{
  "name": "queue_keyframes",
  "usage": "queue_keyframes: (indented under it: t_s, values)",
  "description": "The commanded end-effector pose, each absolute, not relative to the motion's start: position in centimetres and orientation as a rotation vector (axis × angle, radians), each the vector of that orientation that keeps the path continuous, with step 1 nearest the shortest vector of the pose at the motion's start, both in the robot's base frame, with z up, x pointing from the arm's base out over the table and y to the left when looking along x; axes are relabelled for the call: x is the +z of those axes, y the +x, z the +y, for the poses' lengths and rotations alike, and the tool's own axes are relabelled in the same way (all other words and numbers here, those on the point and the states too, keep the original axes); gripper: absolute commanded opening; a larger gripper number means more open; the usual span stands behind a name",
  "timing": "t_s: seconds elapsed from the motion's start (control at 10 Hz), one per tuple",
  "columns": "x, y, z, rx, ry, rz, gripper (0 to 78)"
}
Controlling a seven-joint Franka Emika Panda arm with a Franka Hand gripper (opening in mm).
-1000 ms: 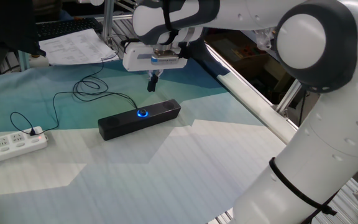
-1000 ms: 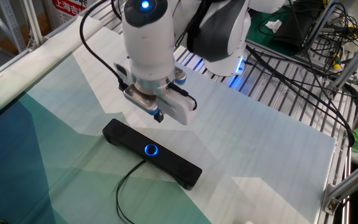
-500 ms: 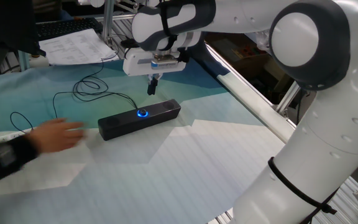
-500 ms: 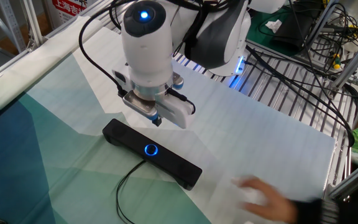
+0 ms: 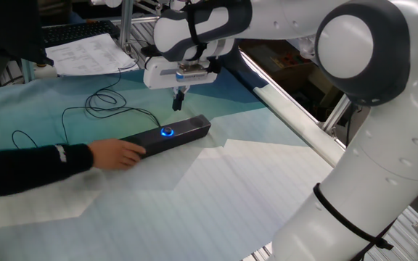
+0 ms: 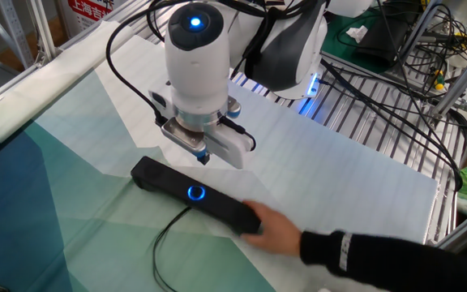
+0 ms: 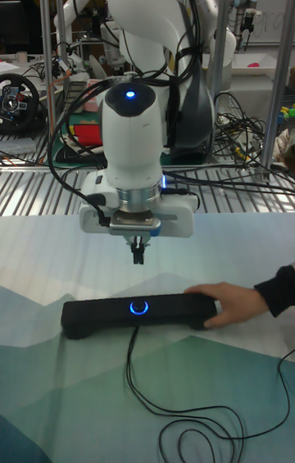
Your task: Turn the knob to increase the volume of the speaker
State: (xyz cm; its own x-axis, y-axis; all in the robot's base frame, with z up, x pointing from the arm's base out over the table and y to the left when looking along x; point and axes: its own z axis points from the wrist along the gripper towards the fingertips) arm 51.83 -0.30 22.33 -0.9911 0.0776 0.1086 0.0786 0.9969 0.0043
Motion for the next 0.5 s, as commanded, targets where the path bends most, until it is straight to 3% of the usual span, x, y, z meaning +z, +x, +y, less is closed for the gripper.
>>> queue_keyframes:
  t_s: [0.1, 0.5]
  values:
    - [22.46, 51.9, -0.3, -0.013, -0.12, -3.022, 0.0]
    - [22.46, 51.9, -0.3, -0.001, -0.151, -2.971, 0.0]
